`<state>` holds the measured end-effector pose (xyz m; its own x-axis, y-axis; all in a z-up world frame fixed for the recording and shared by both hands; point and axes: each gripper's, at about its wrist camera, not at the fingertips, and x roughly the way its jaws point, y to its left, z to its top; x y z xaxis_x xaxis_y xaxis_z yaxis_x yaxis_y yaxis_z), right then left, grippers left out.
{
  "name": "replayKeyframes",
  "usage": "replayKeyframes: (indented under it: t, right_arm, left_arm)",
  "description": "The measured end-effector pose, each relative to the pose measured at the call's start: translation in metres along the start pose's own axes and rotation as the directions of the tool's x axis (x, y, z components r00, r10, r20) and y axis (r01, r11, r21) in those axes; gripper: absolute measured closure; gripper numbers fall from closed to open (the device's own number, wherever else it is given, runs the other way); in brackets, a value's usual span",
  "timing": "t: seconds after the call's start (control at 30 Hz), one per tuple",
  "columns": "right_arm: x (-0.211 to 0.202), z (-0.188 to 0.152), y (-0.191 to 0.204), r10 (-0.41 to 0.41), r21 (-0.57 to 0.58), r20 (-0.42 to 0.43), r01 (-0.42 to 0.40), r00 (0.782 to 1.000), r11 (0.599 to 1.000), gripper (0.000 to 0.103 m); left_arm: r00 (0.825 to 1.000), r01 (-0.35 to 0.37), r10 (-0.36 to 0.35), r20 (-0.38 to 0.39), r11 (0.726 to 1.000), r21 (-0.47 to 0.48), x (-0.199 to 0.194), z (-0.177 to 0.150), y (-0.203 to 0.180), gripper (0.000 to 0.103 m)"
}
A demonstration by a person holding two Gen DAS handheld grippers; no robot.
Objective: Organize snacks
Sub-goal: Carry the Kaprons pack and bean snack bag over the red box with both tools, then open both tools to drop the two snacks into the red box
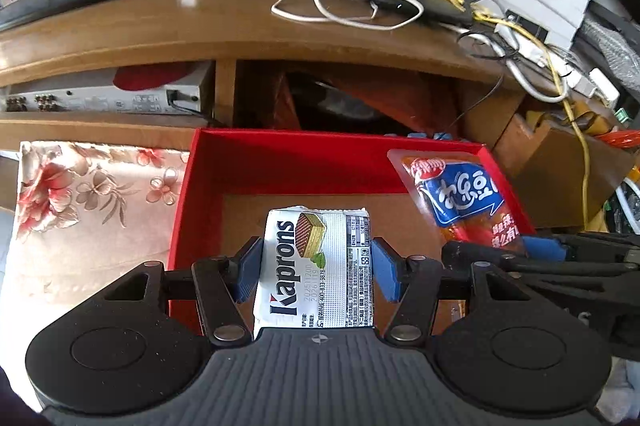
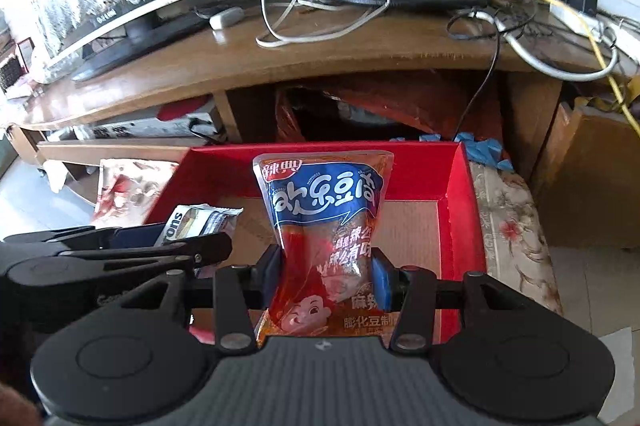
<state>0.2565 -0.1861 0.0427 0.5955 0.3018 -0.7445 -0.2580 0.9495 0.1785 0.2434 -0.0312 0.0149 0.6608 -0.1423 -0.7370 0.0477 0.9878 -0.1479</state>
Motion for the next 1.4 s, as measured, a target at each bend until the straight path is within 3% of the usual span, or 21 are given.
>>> replayKeyframes:
  t: [0.33, 0.6, 1.07, 1.4]
  right_arm:
    - [0.050, 0.001, -0.004, -0.030, -0.020, -0.071, 0.029, 0.997, 0.999, 0.052]
    - [0.066, -0.004, -0.007, -0.066, -0.029, -0.124, 0.063, 0.990, 0.998, 0.047]
    - [0.021, 0.004, -0.007, -0.044, 0.010, -0.033, 0.045, 0.998, 0.999, 0.043]
    - [-0.012, -0.012, 0.005, -0.033, -0.004, -0.017, 0.033, 0.999, 0.999, 0.043]
  left_arm:
    - [0.997, -0.050, 0.052, -0.055, 0.998, 0.030, 0.029, 0.001, 0.009, 0.043]
    - [0.997, -0.041, 0.041, -0.062, 0.999, 0.010, 0.027, -0.001, 0.011, 0.032]
    - [1.000, -0.001, 0.000, -0.016, 1.000, -0.004, -0.008, 0.001, 0.006, 0.023]
    - [0.999, 0.035, -0.035, -0.019, 0.999, 0.015, -0.044, -0.021, 0.003, 0.021]
